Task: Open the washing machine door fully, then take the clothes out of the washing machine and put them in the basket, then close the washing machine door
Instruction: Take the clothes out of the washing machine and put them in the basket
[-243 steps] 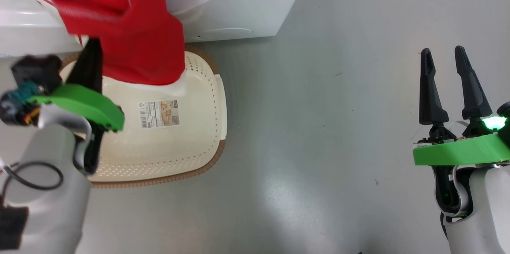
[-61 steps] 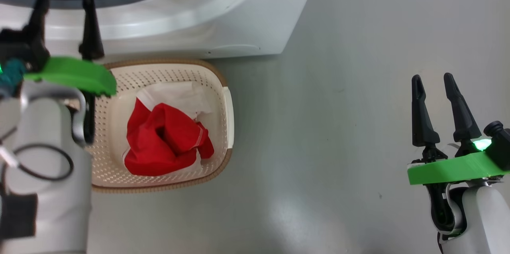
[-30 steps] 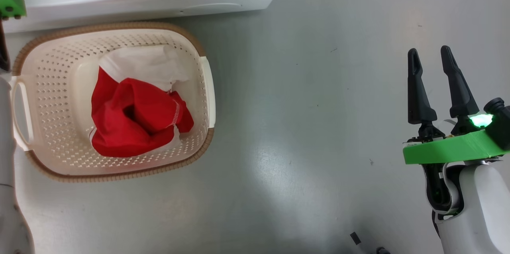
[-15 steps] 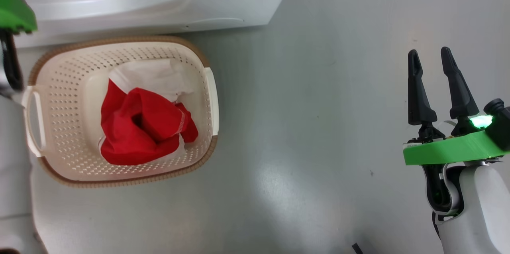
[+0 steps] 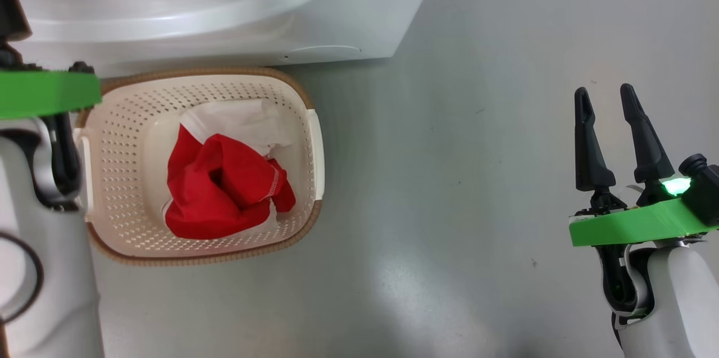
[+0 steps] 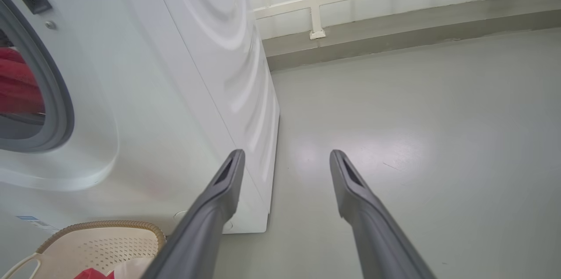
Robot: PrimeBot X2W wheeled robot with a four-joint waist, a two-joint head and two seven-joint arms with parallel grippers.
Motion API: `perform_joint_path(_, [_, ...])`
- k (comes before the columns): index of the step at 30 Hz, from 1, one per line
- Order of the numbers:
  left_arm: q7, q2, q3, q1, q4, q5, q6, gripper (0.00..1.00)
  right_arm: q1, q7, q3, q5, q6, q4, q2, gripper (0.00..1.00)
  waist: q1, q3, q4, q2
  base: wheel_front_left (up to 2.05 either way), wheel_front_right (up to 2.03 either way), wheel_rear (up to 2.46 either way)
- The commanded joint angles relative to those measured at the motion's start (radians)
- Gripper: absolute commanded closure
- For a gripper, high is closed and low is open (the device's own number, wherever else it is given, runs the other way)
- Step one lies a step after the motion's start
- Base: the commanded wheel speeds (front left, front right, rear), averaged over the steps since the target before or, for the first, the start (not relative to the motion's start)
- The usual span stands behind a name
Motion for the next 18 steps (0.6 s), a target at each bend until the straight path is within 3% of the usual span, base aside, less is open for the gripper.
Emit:
perform_joint_path(1, [-0.005,0.027,0.030,0.042,-0.069,0.002,-0.010,1.00,0.031,-0.006,0.015,-0.005,0.007,-0.027,-0.003,0.00,0.0000,-0.003,0.005,-0.0001,0.00,0.00,0.00])
perform_joint_path(18, [-0.005,-0.030,0.029,0.137,-0.549,0.027,-0.043,1.00,0.027,-0.006,0.008,-0.019,0.007,-0.036,-0.003,0.00,0.0000,0.012,0.020,-0.0001,0.00,0.00,0.00])
